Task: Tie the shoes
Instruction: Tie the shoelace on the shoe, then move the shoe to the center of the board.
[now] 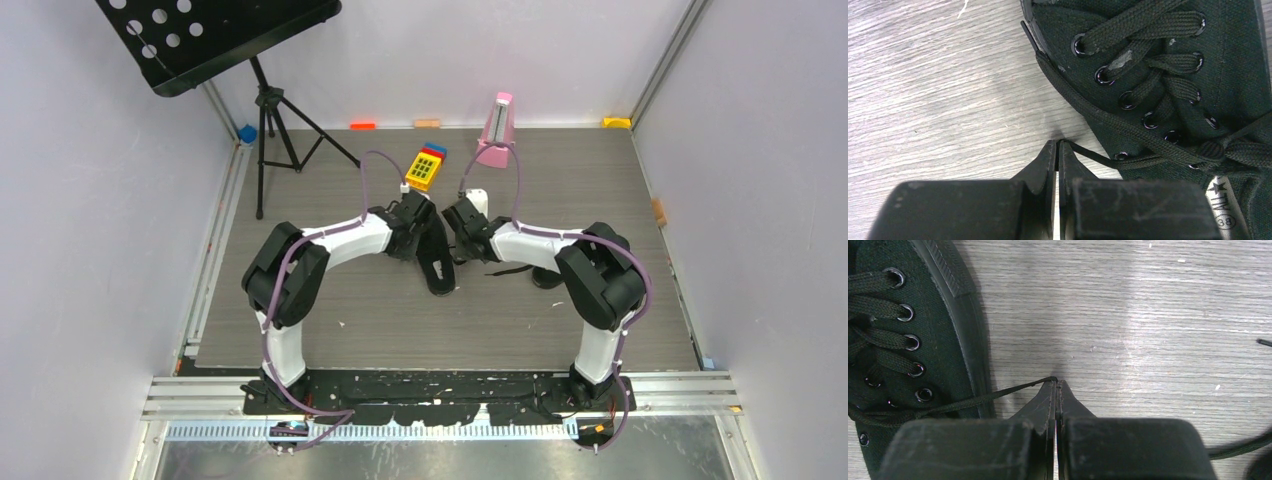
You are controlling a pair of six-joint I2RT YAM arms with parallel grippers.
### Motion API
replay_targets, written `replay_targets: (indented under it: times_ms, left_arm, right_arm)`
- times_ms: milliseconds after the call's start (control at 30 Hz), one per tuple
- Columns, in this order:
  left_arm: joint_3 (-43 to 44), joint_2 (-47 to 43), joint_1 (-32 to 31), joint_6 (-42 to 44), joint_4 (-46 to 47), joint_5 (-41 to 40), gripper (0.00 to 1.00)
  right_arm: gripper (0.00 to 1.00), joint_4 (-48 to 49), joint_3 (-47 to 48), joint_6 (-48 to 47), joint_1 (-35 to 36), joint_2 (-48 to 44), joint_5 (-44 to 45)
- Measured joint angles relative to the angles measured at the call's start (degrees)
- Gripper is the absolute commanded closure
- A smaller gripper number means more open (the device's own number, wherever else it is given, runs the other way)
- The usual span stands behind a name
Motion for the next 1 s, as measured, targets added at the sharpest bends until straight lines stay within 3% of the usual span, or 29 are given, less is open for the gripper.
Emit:
replay_targets:
  times_ms: [33,100,200,333,500,633,733,767,1000]
  left_arm:
    - [0.11,0.04,-0.09,0.15,-0.09,-0.07,1.00]
    - [0.15,0.04,-0.07,0.59,-0.09,0.20,0.99]
    - [0.20,-0.09,0.13,1.36,-0.39,0.72,0.79]
    - [0.20,-1.53,0.96,2.14,-3.52,0.81,0.54]
    - [0.17,-8.92,1.53,2.60,-8.17,1.38,0.36]
    - [-2.40,-19.28,1.64,1.36,-7.54,4.31,0.29]
    - [-6.97,-26.03,1.64,-0.87,-4.96,7.98,0.05]
    - [-8.76,-27.61,1.64,-2.12,-3.65,9.70,0.01]
    - [-15.69,-26.32,-0.66,-10.99,4.04,18.60,0.00]
  right_arm:
    - [1.00,-0.02,0.00,0.00,0.02,0.00,0.04]
    - [0.81,-0.11,0.11,-0.31,0.02,0.00,-0.50]
    - [0.53,-1.81,1.09,-1.27,-0.35,-0.02,-1.92]
    - [0.40,-3.78,1.38,-2.40,-3.04,-1.60,-6.38]
    - [0.15,-4.37,1.38,-2.40,-5.49,-9.01,-12.48]
    - [0.13,-3.82,-0.52,-2.82,-5.62,-18.14,-16.39]
    - [0.12,-3.67,-4.61,-3.06,-5.75,-25.22,-17.46]
    - [0.12,-3.82,-6.12,-3.08,-5.95,-27.50,-17.42]
    - [0.12,-9.62,-10.03,-0.83,-11.96,-38.53,-12.28]
